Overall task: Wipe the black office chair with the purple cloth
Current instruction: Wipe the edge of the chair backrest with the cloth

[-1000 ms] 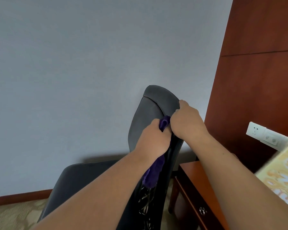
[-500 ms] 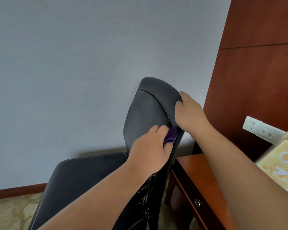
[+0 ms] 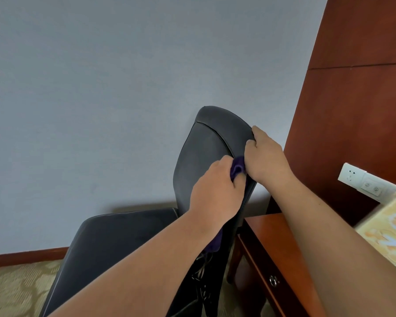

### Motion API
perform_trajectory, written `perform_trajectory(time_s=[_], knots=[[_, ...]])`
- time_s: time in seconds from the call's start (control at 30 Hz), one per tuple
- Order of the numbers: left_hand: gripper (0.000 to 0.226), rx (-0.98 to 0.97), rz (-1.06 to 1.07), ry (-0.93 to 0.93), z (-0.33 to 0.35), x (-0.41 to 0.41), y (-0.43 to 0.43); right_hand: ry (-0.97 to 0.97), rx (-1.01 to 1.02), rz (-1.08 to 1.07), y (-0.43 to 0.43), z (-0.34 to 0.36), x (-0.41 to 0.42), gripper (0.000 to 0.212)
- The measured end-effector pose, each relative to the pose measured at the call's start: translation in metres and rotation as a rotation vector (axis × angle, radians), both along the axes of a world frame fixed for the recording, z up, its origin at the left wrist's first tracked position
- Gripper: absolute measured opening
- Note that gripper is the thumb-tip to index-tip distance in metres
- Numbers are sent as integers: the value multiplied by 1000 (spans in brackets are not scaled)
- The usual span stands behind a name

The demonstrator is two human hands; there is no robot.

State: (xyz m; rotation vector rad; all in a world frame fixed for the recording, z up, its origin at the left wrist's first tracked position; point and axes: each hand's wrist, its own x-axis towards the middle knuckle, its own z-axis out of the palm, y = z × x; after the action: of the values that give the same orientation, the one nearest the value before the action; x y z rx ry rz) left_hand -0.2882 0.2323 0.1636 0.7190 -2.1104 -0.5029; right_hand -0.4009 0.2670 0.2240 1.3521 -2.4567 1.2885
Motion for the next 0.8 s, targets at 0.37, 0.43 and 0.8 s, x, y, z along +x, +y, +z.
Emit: perform_trajectory(time_s=[0.37, 0.43, 0.8], knots=[[12, 62, 28, -206, -60, 22, -14, 26, 17, -15, -1, -2, -3, 53], [20, 163, 19, -127, -52, 20, -15, 26, 9, -19, -1, -2, -2, 52], [19, 158, -11, -63, -40, 15, -10, 31, -17, -39, 6, -6, 3, 54]])
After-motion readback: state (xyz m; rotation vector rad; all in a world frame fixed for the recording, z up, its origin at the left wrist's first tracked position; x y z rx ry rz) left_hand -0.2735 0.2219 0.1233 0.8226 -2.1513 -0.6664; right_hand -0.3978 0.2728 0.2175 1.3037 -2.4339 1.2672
